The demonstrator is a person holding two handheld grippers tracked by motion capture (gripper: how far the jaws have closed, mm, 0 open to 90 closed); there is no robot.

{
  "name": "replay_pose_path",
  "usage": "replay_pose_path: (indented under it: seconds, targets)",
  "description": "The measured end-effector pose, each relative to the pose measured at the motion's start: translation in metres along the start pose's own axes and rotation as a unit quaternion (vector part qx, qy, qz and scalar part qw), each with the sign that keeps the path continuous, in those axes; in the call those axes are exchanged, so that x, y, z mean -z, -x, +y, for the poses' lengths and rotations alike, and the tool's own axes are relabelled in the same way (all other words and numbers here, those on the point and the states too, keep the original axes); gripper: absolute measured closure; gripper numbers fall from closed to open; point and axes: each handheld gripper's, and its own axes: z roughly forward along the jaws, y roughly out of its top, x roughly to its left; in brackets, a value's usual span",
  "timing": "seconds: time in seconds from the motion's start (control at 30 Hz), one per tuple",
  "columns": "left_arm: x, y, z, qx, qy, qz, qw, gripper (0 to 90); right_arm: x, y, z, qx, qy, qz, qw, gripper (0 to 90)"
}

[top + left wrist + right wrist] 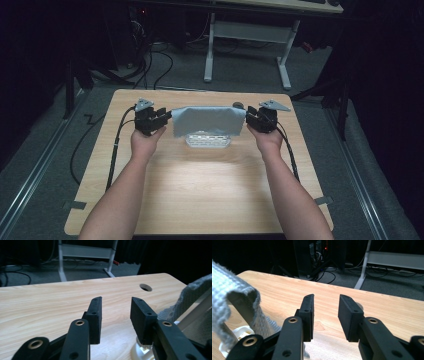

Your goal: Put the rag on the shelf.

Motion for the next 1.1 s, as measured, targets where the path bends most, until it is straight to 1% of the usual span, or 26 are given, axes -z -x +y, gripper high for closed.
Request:
replay_pose_path:
  seconds: [0.03, 0.07, 0.13, 0.17, 0.27, 0.3, 0.37, 0.43, 0.53, 0.57, 0.73, 0.77, 0.8, 0.87, 0.9, 0.93, 0.97, 1.0, 1.03, 1.07, 1.1]
  targets:
    - [0.004, -0.003, 0.001, -0.003, 0.001, 0.008, 1.0000, 61.8, 0.002, 0.001, 0.001, 0.001, 0.000, -0.004, 1.0000, 65.2]
    - [0.005, -0.004, 0.001, -0.003, 0.001, 0.010, 0.9999, 61.8, 0.003, 0.002, 0.001, 0.002, 0.001, -0.005, 1.0000, 65.0]
    - [0.006, -0.005, 0.001, -0.004, 0.000, 0.012, 0.9999, 61.1, 0.003, 0.003, 0.001, 0.004, 0.000, -0.006, 1.0000, 64.8]
    - [0.009, -0.006, 0.001, -0.008, 0.001, 0.016, 0.9998, 60.8, 0.005, 0.003, 0.002, 0.007, 0.000, -0.008, 0.9999, 64.0]
    - [0.012, -0.009, -0.001, -0.005, 0.003, 0.022, 0.9997, 59.4, 0.006, 0.003, 0.002, 0.008, -0.002, -0.008, 0.9999, 62.1]
    - [0.013, -0.010, -0.002, -0.006, 0.002, 0.024, 0.9997, 58.8, 0.006, 0.004, 0.001, 0.008, -0.004, -0.010, 0.9999, 60.5]
    - [0.014, -0.011, -0.004, -0.007, 0.004, 0.028, 0.9996, 57.6, 0.007, 0.003, 0.000, 0.011, -0.007, -0.016, 0.9998, 59.9]
    - [0.016, -0.011, -0.006, -0.008, 0.005, 0.031, 0.9995, 56.6, 0.008, 0.004, -0.001, 0.014, -0.005, -0.017, 0.9998, 58.9]
    - [0.020, -0.012, -0.008, -0.016, 0.000, 0.038, 0.9992, 56.2, 0.011, 0.004, -0.003, 0.016, -0.008, -0.017, 0.9997, 55.3]
    - [0.022, -0.012, -0.008, -0.019, -0.001, 0.039, 0.9990, 55.3, 0.013, 0.004, -0.003, 0.021, -0.010, -0.015, 0.9996, 54.6]
    - [0.035, -0.012, -0.012, -0.023, -0.002, 0.046, 0.9987, 51.8, 0.024, 0.003, -0.004, 0.027, -0.008, -0.011, 0.9996, 51.3]
    - [0.039, -0.012, -0.013, -0.024, -0.004, 0.048, 0.9986, 51.7, 0.026, 0.003, -0.005, 0.028, 0.002, -0.011, 0.9995, 51.2]
    - [0.040, -0.012, -0.014, -0.024, -0.005, 0.049, 0.9985, 51.4, 0.030, 0.002, -0.008, 0.031, 0.010, -0.016, 0.9993, 50.8]
    - [0.044, -0.012, -0.017, -0.026, -0.007, 0.050, 0.9984, 51.1, 0.031, 0.002, -0.009, 0.033, 0.008, -0.014, 0.9993, 49.7]
    - [0.046, -0.012, -0.018, -0.025, -0.009, 0.051, 0.9984, 50.7, 0.035, 0.001, -0.011, 0.034, 0.001, -0.012, 0.9993, 47.2]
    - [0.051, -0.010, -0.022, -0.026, -0.009, 0.051, 0.9983, 50.5, 0.038, 0.000, -0.012, 0.035, 0.000, -0.012, 0.9993, 46.1]
    - [0.054, -0.010, -0.024, -0.030, -0.006, 0.052, 0.9982, 50.2, 0.040, -0.001, -0.013, 0.040, 0.001, -0.009, 0.9992, 45.5]
    - [0.058, -0.008, -0.026, -0.026, -0.008, 0.049, 0.9984, 50.1, 0.044, -0.002, -0.015, 0.044, 0.010, -0.008, 0.9989, 45.1]
    - [0.060, -0.008, -0.028, -0.032, -0.008, 0.050, 0.9982, 49.9, 0.049, -0.005, -0.017, 0.054, 0.011, -0.013, 0.9984, 43.7]
    - [0.063, -0.006, -0.030, -0.030, -0.011, 0.047, 0.9984, 49.9, 0.051, -0.006, -0.017, 0.057, 0.007, -0.014, 0.9983, 42.1]
    - [0.066, -0.004, -0.033, -0.034, -0.013, 0.048, 0.9982, 49.7, 0.054, -0.008, -0.018, 0.064, 0.002, -0.011, 0.9979, 41.4]
